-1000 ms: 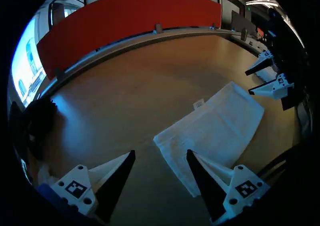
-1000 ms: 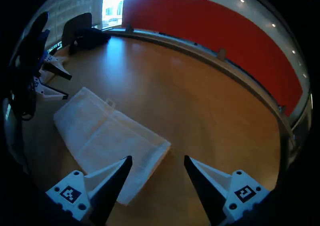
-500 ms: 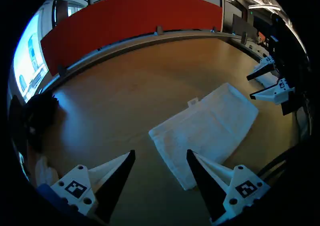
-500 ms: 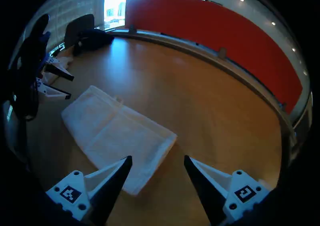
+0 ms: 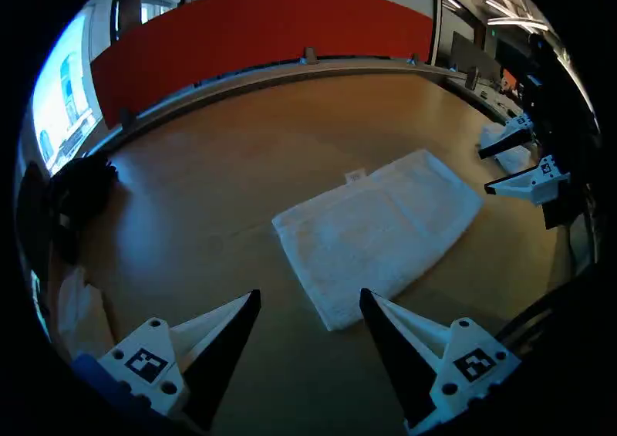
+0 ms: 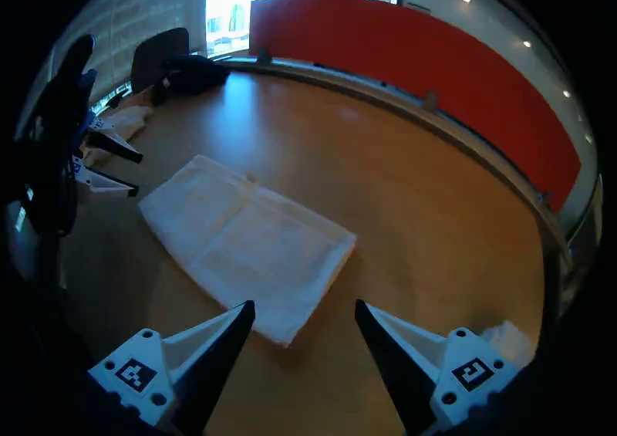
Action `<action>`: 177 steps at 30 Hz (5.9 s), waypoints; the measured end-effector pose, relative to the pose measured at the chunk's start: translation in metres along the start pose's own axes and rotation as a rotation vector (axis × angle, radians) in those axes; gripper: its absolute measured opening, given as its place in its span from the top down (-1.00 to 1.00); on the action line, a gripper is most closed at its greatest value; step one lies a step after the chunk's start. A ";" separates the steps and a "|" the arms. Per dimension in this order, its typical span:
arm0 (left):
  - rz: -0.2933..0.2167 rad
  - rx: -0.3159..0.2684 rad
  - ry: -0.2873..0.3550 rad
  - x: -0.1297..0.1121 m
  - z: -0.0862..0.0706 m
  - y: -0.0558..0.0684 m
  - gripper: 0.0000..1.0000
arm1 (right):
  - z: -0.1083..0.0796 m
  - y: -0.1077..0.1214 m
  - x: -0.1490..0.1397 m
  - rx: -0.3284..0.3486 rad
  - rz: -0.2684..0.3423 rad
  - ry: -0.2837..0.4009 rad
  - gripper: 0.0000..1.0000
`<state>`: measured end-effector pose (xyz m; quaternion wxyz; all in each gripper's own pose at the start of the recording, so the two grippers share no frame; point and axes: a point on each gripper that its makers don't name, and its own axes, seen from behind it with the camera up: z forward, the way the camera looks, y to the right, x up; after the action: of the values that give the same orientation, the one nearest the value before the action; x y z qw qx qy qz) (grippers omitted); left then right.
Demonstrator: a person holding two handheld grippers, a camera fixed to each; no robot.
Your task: Fold towel
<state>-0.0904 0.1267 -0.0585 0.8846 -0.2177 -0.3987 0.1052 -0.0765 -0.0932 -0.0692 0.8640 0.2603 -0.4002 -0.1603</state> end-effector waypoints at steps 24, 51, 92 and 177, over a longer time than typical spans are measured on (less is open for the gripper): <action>-0.135 0.122 0.043 -0.018 -0.029 -0.016 -0.91 | 0.002 -0.007 -0.001 0.090 -0.101 -0.015 -1.00; -0.228 0.210 0.070 -0.040 -0.067 -0.032 -0.91 | 0.021 -0.020 -0.031 0.164 -0.163 -0.106 -0.88; -0.232 0.216 0.064 -0.044 -0.075 -0.041 -0.91 | 0.021 -0.029 -0.042 0.216 -0.117 -0.130 0.88; -0.340 0.229 0.105 -0.056 -0.093 -0.054 -0.91 | 0.039 -0.143 0.162 0.371 -0.474 0.050 0.90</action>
<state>-0.0563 0.0311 -0.1246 0.9282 -0.0506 -0.3683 -0.0123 -0.0151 -0.3007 -0.0322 0.7498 0.5036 -0.3293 -0.2752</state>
